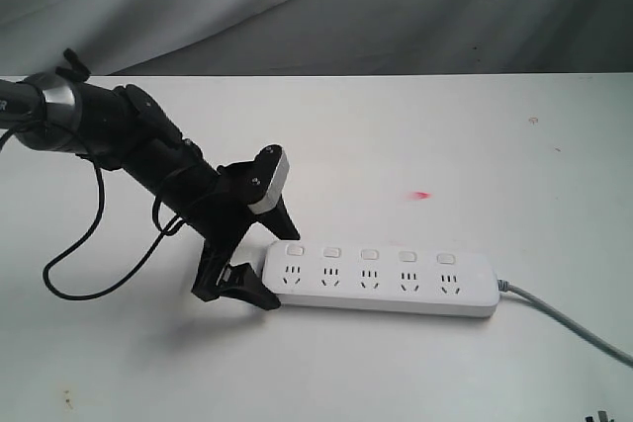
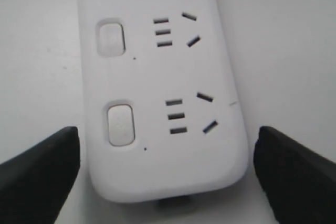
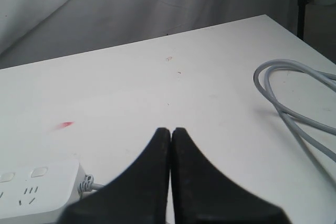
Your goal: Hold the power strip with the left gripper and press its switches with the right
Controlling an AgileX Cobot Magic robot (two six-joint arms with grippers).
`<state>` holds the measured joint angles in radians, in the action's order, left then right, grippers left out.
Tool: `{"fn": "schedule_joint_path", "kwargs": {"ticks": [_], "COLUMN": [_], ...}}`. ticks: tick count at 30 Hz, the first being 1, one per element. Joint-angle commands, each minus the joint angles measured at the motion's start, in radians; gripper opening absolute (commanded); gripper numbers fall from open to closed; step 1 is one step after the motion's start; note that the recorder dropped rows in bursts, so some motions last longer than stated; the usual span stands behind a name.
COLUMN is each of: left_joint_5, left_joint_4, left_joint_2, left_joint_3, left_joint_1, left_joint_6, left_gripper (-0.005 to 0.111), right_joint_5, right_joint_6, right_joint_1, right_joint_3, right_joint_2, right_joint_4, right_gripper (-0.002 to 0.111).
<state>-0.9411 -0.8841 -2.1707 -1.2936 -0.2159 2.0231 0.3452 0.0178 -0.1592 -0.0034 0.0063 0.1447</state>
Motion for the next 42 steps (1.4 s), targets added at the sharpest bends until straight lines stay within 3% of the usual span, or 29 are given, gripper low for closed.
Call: {"fn": "schedule_joint_path", "kwargs": {"ticks": [1, 7, 12, 15, 24, 29, 36, 42], "left_joint_5": [-0.004, 0.002, 0.043, 0.063, 0.038, 0.020, 0.020, 0.025], "left_joint_4": [-0.030, -0.048, -0.048, -0.013, 0.089, 0.079, 0.030, 0.035], "left_joint_2": [0.082, 0.210, 0.319, 0.383, 0.582, 0.688, 0.805, 0.869], "left_joint_3": [-0.003, -0.003, -0.003, -0.003, -0.003, -0.003, -0.003, -0.003], "left_joint_1": [-0.004, -0.004, -0.004, -0.004, -0.004, -0.004, -0.004, -0.004], "left_joint_6": [-0.029, -0.067, -0.208, -0.326, -0.515, -0.655, -1.169, -1.211], "left_gripper": [0.084, 0.084, 0.079, 0.064, 0.000, 0.000, 0.000, 0.000], "right_joint_5": [0.000, 0.000, 0.000, 0.000, 0.000, 0.000, 0.000, 0.000], "right_joint_6": [0.000, 0.000, 0.000, 0.000, 0.000, 0.000, 0.000, 0.000], "right_joint_1": [0.001, 0.001, 0.001, 0.001, 0.001, 0.001, 0.001, 0.001], "right_joint_3": [0.003, 0.003, 0.003, 0.003, 0.003, 0.003, 0.003, 0.003], "right_joint_2": [-0.006, -0.006, -0.006, -0.006, -0.006, -0.006, -0.006, -0.006], "right_joint_4": [-0.002, -0.002, -0.002, -0.002, -0.002, -0.002, -0.002, -0.002], "right_gripper": [0.000, 0.000, 0.000, 0.000, 0.000, 0.000, 0.000, 0.000]}}
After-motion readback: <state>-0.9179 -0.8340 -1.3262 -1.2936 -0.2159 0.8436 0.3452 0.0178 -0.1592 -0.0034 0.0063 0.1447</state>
